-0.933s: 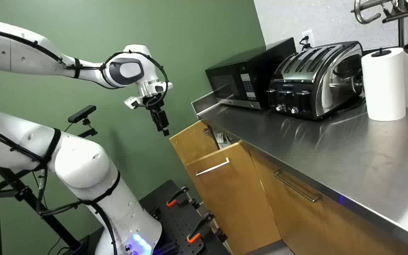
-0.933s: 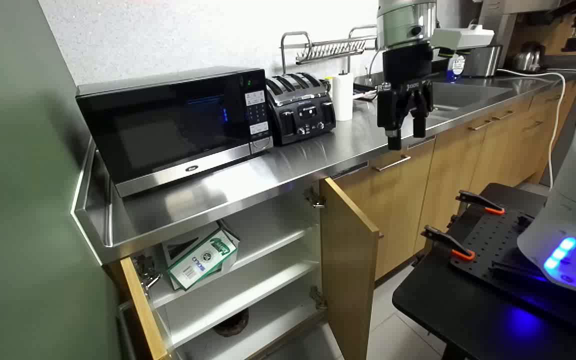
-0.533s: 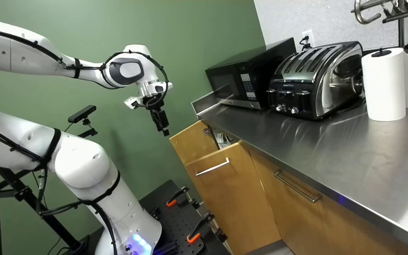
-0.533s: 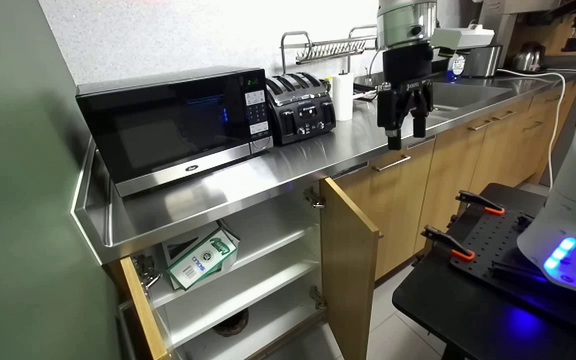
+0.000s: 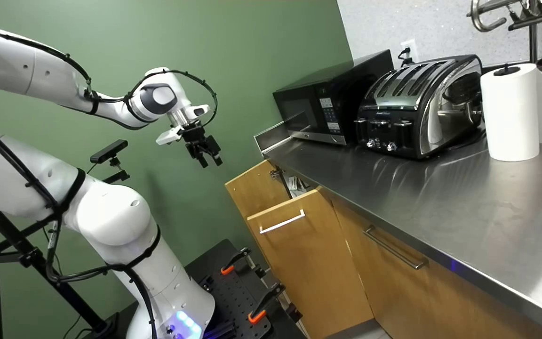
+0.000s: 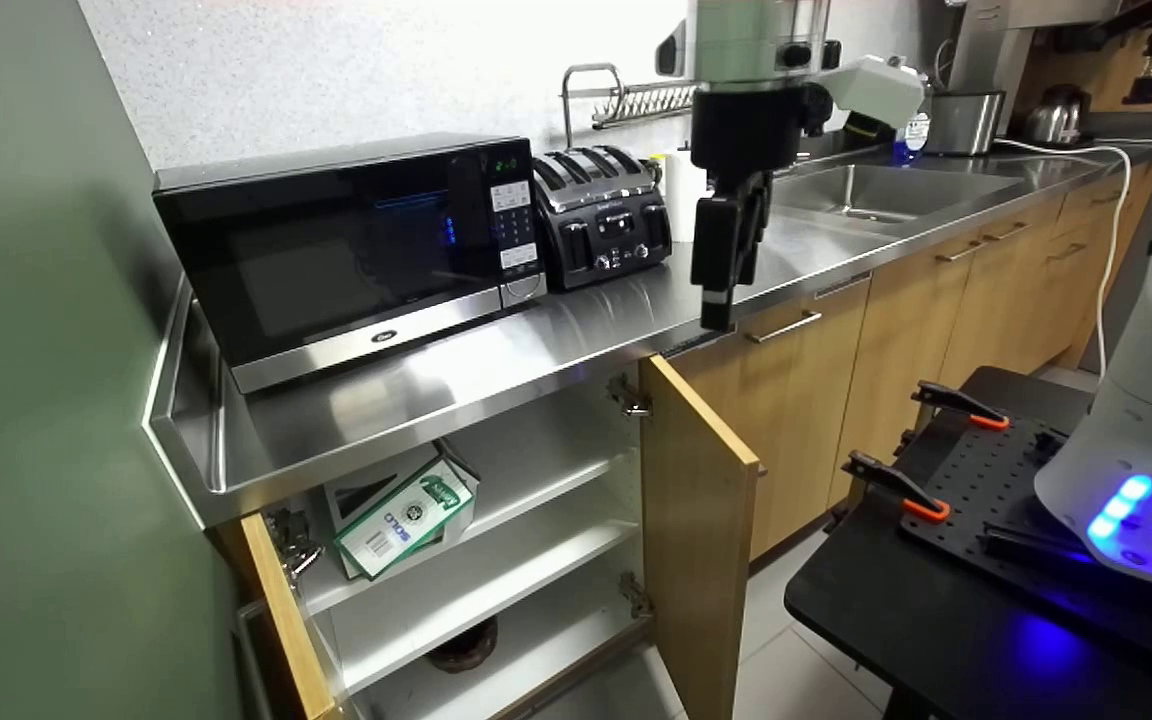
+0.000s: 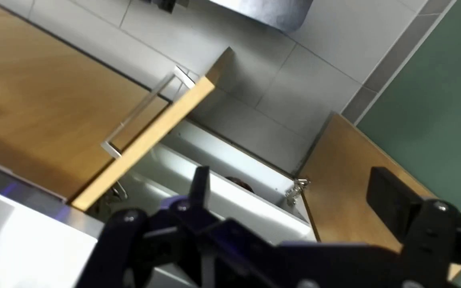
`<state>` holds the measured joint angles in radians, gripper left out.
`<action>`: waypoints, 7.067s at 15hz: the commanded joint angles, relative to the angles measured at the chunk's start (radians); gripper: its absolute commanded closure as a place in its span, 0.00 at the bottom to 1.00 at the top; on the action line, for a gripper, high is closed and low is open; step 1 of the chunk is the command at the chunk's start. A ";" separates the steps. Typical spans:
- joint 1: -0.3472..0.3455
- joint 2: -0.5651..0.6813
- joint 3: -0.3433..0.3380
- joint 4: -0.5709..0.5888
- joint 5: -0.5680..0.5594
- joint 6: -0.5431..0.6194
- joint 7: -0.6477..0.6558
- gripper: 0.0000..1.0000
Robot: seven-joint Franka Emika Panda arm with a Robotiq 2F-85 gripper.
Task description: Close the bottom left cabinet door
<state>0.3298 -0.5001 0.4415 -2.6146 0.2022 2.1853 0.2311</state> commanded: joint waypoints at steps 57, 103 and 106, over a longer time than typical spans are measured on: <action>0.129 1.179 0.032 0.894 -0.350 0.379 -0.805 0.00; 0.323 1.505 -0.021 1.228 -0.466 0.397 -0.689 1.00; 0.336 1.517 -0.038 1.262 -0.463 0.315 -0.670 1.00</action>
<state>0.6507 0.9925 0.4215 -1.4100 -0.2834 2.6001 -0.4275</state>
